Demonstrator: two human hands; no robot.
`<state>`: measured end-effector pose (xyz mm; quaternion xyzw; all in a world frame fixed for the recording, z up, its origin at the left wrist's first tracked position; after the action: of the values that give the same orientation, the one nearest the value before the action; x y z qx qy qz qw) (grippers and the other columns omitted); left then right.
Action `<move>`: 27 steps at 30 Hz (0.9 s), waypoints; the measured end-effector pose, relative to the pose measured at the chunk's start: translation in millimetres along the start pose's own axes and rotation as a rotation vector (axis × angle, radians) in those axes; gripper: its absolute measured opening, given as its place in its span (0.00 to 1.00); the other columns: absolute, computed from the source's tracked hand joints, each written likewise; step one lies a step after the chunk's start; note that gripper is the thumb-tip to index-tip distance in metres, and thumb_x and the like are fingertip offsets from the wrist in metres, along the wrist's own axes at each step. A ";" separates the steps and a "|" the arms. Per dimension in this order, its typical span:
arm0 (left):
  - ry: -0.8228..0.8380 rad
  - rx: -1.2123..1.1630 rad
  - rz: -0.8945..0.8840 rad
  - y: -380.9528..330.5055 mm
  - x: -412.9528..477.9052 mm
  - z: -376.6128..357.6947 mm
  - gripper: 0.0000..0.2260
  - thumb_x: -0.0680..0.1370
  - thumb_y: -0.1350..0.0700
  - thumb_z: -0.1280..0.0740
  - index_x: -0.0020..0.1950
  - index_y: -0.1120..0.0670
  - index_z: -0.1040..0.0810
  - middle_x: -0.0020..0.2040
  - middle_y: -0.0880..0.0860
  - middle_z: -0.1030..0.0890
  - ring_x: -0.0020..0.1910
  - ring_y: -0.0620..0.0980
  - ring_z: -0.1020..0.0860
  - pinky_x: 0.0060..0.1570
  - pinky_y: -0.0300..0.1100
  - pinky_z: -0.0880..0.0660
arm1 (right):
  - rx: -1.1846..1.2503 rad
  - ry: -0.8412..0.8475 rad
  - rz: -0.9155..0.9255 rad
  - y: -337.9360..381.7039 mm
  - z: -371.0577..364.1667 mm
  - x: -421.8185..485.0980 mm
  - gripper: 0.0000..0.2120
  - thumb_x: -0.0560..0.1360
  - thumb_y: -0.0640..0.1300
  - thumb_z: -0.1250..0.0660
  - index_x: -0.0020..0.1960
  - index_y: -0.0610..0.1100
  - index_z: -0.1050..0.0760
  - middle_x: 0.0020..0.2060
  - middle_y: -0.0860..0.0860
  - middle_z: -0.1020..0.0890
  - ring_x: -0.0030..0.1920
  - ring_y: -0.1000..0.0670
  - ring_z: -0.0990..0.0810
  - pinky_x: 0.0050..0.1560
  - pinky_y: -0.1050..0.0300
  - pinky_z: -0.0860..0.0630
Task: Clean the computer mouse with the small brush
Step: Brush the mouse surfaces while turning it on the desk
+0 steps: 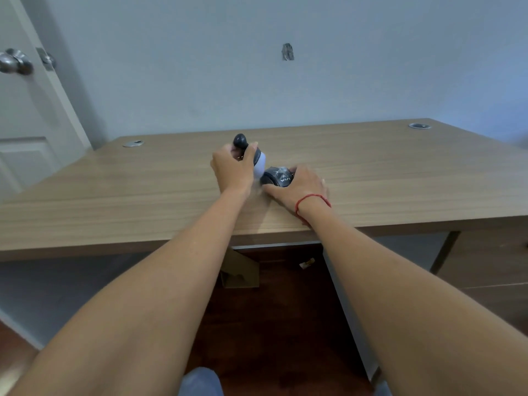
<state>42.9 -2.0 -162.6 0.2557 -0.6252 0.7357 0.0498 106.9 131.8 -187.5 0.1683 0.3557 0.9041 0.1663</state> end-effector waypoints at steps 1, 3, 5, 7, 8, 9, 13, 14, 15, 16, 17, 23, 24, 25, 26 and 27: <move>0.050 0.051 -0.033 -0.7 0.7 -4.3 0.11 0.73 0.53 0.28 0.42 0.61 0.20 0.38 0.55 0.18 0.38 0.50 0.21 0.40 0.40 0.25 | 0.009 0.009 -0.002 -0.5 1.1 -0.7 0.27 0.68 0.60 0.28 0.61 0.47 0.26 0.57 0.48 0.20 0.61 0.44 0.25 0.69 0.46 0.34; 0.133 0.204 -0.095 6.2 3.5 -8.7 0.13 0.73 0.52 0.29 0.39 0.62 0.23 0.38 0.59 0.18 0.37 0.54 0.22 0.40 0.44 0.26 | 0.026 0.014 0.000 -0.9 3.0 -1.2 0.26 0.68 0.59 0.28 0.61 0.48 0.27 0.56 0.49 0.20 0.61 0.45 0.25 0.71 0.45 0.36; 0.161 0.378 -0.124 15.7 6.0 -5.0 0.13 0.74 0.52 0.30 0.38 0.61 0.24 0.39 0.62 0.18 0.41 0.59 0.21 0.42 0.49 0.26 | 0.040 0.018 0.003 -1.2 5.0 -2.1 0.26 0.68 0.57 0.28 0.62 0.48 0.27 0.57 0.49 0.20 0.63 0.45 0.26 0.72 0.45 0.38; 0.191 0.480 -0.134 19.1 7.9 0.6 0.13 0.75 0.51 0.31 0.38 0.60 0.24 0.39 0.61 0.20 0.42 0.60 0.22 0.40 0.49 0.29 | 0.053 0.044 0.005 -1.9 5.0 -2.3 0.27 0.69 0.57 0.28 0.64 0.49 0.28 0.57 0.49 0.20 0.64 0.46 0.27 0.74 0.45 0.40; 0.211 0.505 -0.142 16.5 8.9 1.5 0.13 0.75 0.51 0.31 0.37 0.59 0.25 0.37 0.59 0.22 0.41 0.59 0.23 0.39 0.46 0.32 | 0.049 0.051 0.012 -2.3 4.3 -2.1 0.27 0.69 0.58 0.29 0.65 0.49 0.28 0.57 0.50 0.20 0.64 0.46 0.27 0.74 0.45 0.42; 0.222 0.512 -0.151 11.1 9.5 1.9 0.14 0.76 0.51 0.31 0.37 0.59 0.27 0.37 0.58 0.23 0.39 0.57 0.26 0.39 0.44 0.34 | 0.038 0.051 0.024 -2.2 3.8 -2.2 0.28 0.69 0.60 0.29 0.64 0.49 0.28 0.57 0.50 0.20 0.64 0.46 0.26 0.75 0.44 0.43; 0.196 0.344 -0.206 -11.4 10.4 -3.7 0.14 0.76 0.51 0.32 0.36 0.58 0.28 0.33 0.56 0.25 0.35 0.53 0.29 0.37 0.41 0.35 | 0.031 0.038 0.041 -1.6 5.5 -1.5 0.29 0.68 0.65 0.28 0.62 0.50 0.26 0.58 0.51 0.20 0.63 0.46 0.26 0.72 0.45 0.39; 0.201 0.333 -0.213 -12.3 7.9 -5.7 0.14 0.76 0.51 0.32 0.36 0.59 0.27 0.33 0.57 0.24 0.35 0.54 0.28 0.37 0.41 0.34 | 0.039 0.037 0.045 -1.4 6.2 -1.9 0.28 0.68 0.65 0.28 0.62 0.50 0.25 0.59 0.51 0.20 0.63 0.46 0.26 0.72 0.45 0.39; 0.213 0.365 -0.209 -8.8 5.0 -6.9 0.13 0.76 0.51 0.32 0.37 0.59 0.26 0.35 0.58 0.22 0.36 0.56 0.25 0.38 0.43 0.32 | 0.049 0.035 0.052 -1.6 6.3 -1.8 0.28 0.68 0.64 0.27 0.62 0.50 0.25 0.59 0.51 0.20 0.64 0.46 0.26 0.72 0.45 0.39; 0.219 0.422 -0.203 -2.8 2.6 -6.6 0.13 0.76 0.51 0.32 0.39 0.60 0.24 0.38 0.59 0.20 0.39 0.58 0.22 0.40 0.46 0.29 | 0.066 0.034 0.056 -2.3 6.5 -1.7 0.28 0.68 0.63 0.27 0.62 0.50 0.25 0.60 0.51 0.20 0.64 0.46 0.26 0.73 0.45 0.40; 0.212 0.477 -0.186 3.5 0.9 -3.8 0.13 0.76 0.51 0.32 0.41 0.61 0.23 0.41 0.61 0.18 0.43 0.60 0.21 0.43 0.48 0.27 | 0.086 0.034 0.056 -3.3 6.4 -2.0 0.29 0.68 0.62 0.27 0.63 0.49 0.26 0.60 0.51 0.20 0.65 0.46 0.27 0.73 0.45 0.40; 0.170 0.415 -0.179 -2.1 2.2 -1.1 0.12 0.76 0.52 0.32 0.36 0.57 0.27 0.36 0.59 0.21 0.40 0.59 0.21 0.42 0.48 0.27 | 0.105 0.077 0.070 -6.3 7.3 -0.9 0.30 0.71 0.59 0.27 0.68 0.48 0.29 0.63 0.50 0.22 0.67 0.46 0.28 0.75 0.43 0.42; 0.155 0.372 -0.184 -5.2 0.6 -3.6 0.13 0.76 0.52 0.32 0.36 0.58 0.28 0.35 0.57 0.22 0.39 0.57 0.23 0.40 0.47 0.29 | 0.109 0.084 0.081 -6.1 6.1 0.0 0.30 0.71 0.58 0.27 0.68 0.47 0.29 0.64 0.50 0.22 0.67 0.46 0.28 0.75 0.43 0.42; 0.158 0.374 -0.190 -5.9 -1.3 -6.4 0.13 0.76 0.52 0.32 0.36 0.58 0.28 0.35 0.56 0.23 0.38 0.56 0.24 0.38 0.44 0.32 | 0.120 0.086 0.090 -6.7 4.8 0.4 0.31 0.71 0.58 0.27 0.69 0.47 0.29 0.65 0.49 0.22 0.67 0.46 0.28 0.74 0.43 0.41; 0.167 0.406 -0.193 -5.2 -2.1 -8.0 0.14 0.76 0.51 0.32 0.36 0.58 0.29 0.36 0.57 0.23 0.39 0.56 0.24 0.38 0.43 0.34 | 0.132 0.085 0.094 -7.3 3.7 1.4 0.32 0.70 0.58 0.26 0.70 0.47 0.30 0.65 0.49 0.23 0.68 0.46 0.28 0.75 0.43 0.41; 0.172 0.439 -0.180 -3.9 -0.9 -7.7 0.13 0.76 0.51 0.32 0.37 0.59 0.28 0.37 0.59 0.22 0.41 0.57 0.23 0.39 0.43 0.34 | 0.143 0.084 0.097 -8.1 2.4 2.5 0.33 0.70 0.58 0.26 0.71 0.47 0.31 0.66 0.50 0.23 0.68 0.46 0.28 0.75 0.43 0.41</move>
<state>42.8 6.4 -160.2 0.2514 -0.4188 0.8654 0.1114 107.2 139.8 -191.1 0.1588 0.4173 0.8897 0.0950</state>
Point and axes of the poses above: each hand's wrist, its own x-axis towards the middle knuckle, its own z-axis out of the back of the hand, y = z × x, the point moved 4 cm from there along x, towards the middle knuckle
